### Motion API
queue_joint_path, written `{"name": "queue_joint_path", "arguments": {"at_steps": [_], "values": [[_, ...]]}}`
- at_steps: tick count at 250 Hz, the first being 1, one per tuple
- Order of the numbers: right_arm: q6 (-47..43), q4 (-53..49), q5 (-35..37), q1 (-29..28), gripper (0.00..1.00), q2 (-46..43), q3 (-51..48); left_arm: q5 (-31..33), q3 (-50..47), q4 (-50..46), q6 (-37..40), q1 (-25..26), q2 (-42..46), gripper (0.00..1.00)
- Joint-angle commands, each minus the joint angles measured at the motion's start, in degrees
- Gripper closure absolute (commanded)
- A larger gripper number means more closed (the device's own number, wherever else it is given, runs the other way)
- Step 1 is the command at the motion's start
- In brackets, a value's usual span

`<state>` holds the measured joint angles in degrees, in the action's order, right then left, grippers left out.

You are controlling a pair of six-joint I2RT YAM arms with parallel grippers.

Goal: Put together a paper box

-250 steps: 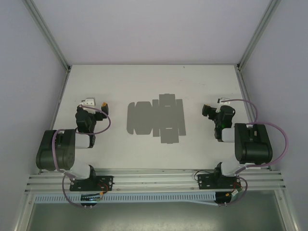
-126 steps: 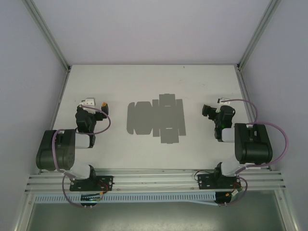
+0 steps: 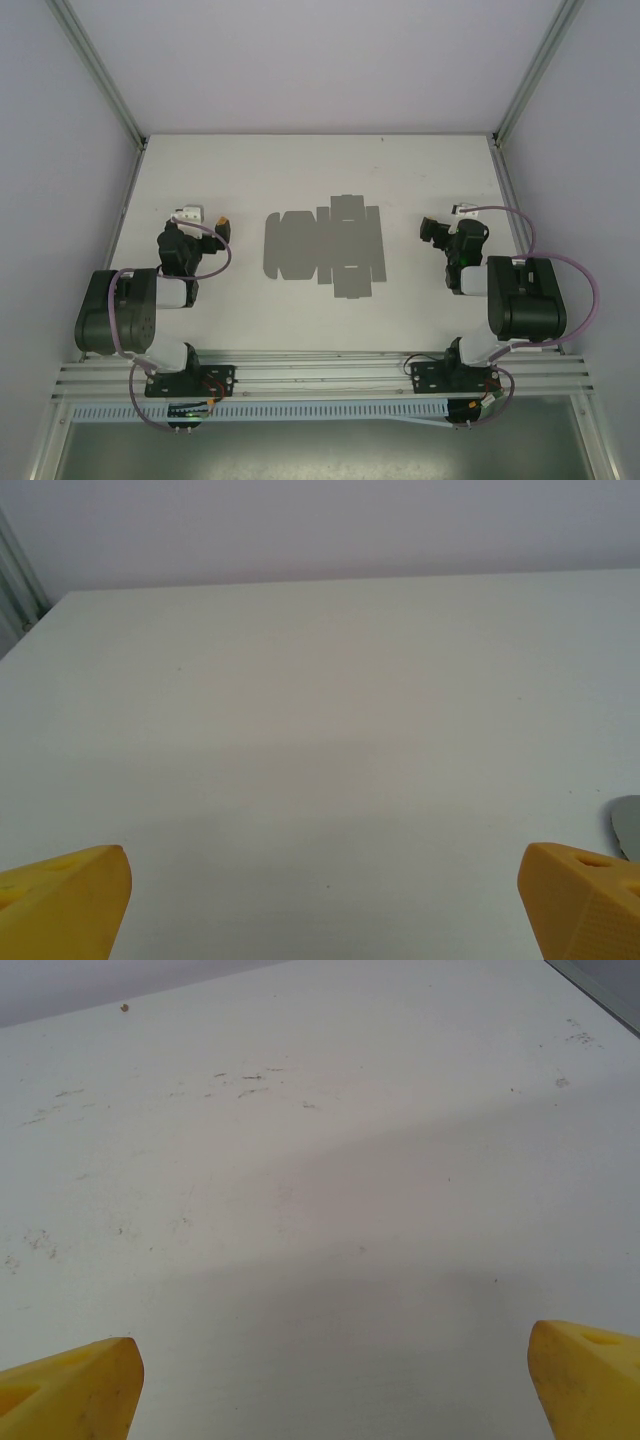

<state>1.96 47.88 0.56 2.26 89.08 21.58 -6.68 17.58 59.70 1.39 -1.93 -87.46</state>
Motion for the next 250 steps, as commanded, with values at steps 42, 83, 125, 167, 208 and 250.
{"name": "queue_joint_path", "arguments": {"at_steps": [42,83,125,167,208,250], "values": [[-0.09,-10.43,1.99,-0.89,0.01,-6.84,5.25,1.38,5.13,-13.75,-0.43,-0.17,8.28,0.01],[1.34,-33.6,6.17,-7.28,0.02,-17.17,13.64,-7.92,13.25,-37.25,-11.86,-0.14,17.07,0.01],[14.72,-56.83,4.87,-13.01,0.14,-16.63,24.1,-28.28,18.87,-45.89,-26.05,-0.06,14.01,0.01],[21.24,-62.3,-0.72,-18.3,0.22,-11.55,28.13,-30.38,26.6,-59.69,-27.45,2.1,5.89,0.02],[22.3,-66.27,0.96,-22.37,0.26,-2.97,33.25,-29.08,29.07,-63.66,-27.15,4.83,0.36,0.02],[22.91,-63.67,-1.32,-22.5,0.27,3.25,34.3,-30.39,31.96,-64.53,-27.36,7.64,-6.51,0.02]]}}
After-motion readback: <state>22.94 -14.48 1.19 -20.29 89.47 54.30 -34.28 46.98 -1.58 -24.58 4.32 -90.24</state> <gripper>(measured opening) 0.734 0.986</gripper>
